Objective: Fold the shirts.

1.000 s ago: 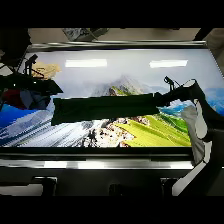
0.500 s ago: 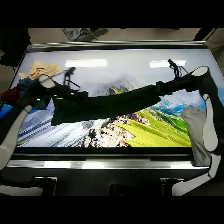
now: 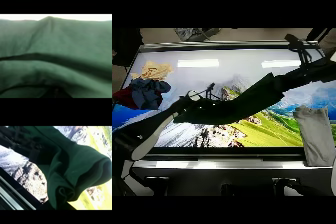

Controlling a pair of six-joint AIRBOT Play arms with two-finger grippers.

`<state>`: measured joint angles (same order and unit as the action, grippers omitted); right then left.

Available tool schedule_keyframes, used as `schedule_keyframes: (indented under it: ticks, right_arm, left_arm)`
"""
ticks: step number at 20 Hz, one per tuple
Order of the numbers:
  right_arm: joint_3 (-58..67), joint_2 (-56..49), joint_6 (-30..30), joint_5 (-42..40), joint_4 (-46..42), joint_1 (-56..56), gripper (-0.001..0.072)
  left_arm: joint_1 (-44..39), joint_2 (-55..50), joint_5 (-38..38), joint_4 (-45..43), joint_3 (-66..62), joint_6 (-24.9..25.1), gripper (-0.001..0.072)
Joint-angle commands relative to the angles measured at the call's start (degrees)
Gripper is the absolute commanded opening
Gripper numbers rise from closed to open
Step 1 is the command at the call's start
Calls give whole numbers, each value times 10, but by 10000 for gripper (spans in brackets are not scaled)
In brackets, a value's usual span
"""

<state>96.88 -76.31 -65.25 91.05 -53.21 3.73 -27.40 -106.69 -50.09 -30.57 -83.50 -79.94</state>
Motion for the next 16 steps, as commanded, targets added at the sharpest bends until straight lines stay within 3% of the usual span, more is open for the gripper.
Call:
schedule_keyframes:
  ticks: [1,4,9,16]
  right_arm:
    - [0,44,-37,-1,-13,-3,40]
    - [0,28,-49,-43,-3,-5,40]
    - [0,-45,-49,-149,76,-95,39]
    - [0,-216,-48,-370,222,-295,39]
  left_arm:
    - [-55,-31,52,108,-5,22,39]
    - [-49,-26,37,80,-11,46,37]
    - [122,92,-56,-159,-10,2,37]
    - [410,288,-108,-176,-10,21,38]
